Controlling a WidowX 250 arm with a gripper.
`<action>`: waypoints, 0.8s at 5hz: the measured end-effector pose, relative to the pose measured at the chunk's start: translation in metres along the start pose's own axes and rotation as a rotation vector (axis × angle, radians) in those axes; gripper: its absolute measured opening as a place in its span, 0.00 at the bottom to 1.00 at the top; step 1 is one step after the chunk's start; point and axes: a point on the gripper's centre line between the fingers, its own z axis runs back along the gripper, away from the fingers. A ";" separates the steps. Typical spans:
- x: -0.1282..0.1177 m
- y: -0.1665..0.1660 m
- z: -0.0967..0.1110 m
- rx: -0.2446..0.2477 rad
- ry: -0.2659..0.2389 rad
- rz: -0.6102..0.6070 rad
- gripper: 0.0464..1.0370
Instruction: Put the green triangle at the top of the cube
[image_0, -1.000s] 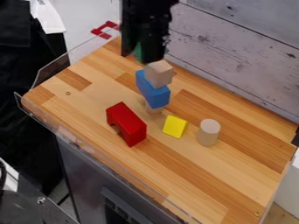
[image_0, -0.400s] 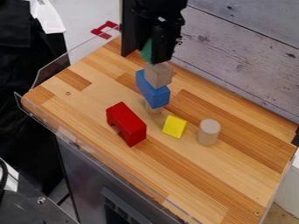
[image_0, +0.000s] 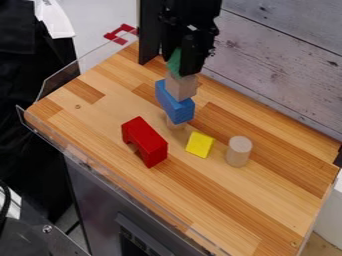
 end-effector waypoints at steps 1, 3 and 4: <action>0.002 -0.002 -0.003 0.004 0.009 0.001 0.53; 0.005 -0.001 -0.007 0.012 0.019 0.008 0.53; 0.003 0.002 -0.007 0.005 0.021 0.029 0.53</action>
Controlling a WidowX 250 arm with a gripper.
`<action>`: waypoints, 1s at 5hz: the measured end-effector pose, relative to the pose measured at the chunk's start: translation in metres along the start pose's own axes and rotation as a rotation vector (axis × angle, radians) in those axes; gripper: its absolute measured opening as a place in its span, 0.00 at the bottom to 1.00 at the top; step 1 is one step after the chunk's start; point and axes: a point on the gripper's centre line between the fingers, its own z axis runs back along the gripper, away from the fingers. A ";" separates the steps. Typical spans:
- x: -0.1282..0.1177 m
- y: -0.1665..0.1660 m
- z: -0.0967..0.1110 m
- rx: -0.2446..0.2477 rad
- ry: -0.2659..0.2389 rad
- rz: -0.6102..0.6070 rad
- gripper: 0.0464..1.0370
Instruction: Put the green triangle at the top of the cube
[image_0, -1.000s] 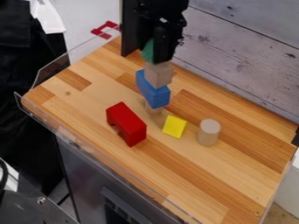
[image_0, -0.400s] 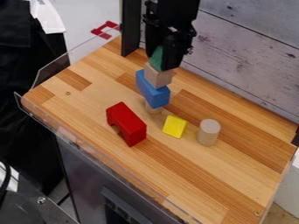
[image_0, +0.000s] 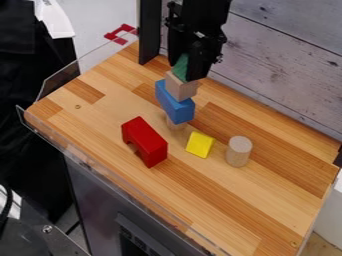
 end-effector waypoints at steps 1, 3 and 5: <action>-0.001 0.003 0.002 -0.003 -0.003 0.009 0.53; -0.005 0.008 0.002 -0.016 0.007 0.028 0.53; -0.009 0.006 0.002 -0.031 0.028 0.025 0.89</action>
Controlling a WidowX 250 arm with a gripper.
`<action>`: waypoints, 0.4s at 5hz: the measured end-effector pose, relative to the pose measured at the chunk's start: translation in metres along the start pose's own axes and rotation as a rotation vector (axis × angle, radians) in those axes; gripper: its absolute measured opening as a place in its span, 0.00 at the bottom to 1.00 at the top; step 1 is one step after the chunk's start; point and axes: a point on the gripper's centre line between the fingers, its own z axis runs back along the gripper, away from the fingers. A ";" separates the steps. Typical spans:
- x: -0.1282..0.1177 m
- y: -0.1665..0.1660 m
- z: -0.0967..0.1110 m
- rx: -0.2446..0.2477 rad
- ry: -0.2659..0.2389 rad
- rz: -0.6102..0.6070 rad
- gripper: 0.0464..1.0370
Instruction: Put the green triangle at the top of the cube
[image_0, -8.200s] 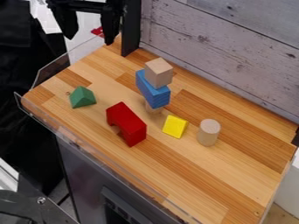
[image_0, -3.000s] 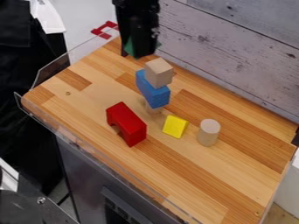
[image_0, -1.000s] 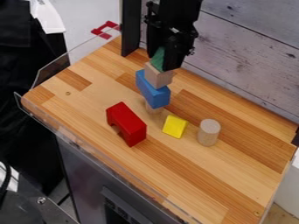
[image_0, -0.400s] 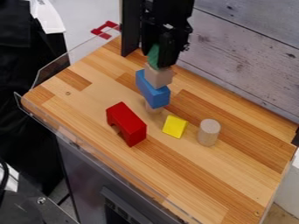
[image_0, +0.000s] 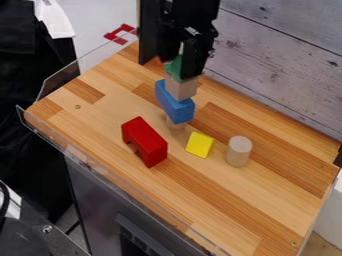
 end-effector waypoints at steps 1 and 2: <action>-0.001 0.000 0.000 -0.001 0.006 0.000 0.97; -0.004 -0.002 0.016 0.007 -0.031 0.003 0.96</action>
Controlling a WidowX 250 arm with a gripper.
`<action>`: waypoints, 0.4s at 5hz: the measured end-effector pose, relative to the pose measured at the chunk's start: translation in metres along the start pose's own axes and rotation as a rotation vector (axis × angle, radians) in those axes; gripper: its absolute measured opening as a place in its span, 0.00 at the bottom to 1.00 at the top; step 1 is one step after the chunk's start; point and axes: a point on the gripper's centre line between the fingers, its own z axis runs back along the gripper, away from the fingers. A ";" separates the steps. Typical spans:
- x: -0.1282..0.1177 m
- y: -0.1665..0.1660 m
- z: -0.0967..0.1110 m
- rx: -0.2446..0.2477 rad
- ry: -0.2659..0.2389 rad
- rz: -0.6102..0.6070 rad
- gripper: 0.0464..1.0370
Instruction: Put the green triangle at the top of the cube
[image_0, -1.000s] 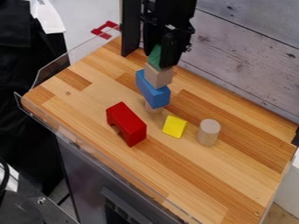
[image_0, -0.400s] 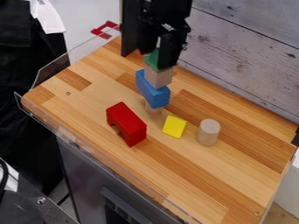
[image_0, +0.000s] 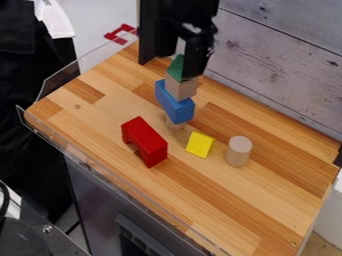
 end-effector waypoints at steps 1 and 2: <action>-0.011 0.006 0.020 -0.004 -0.042 0.033 0.96; -0.024 0.010 0.036 -0.019 -0.062 0.025 0.96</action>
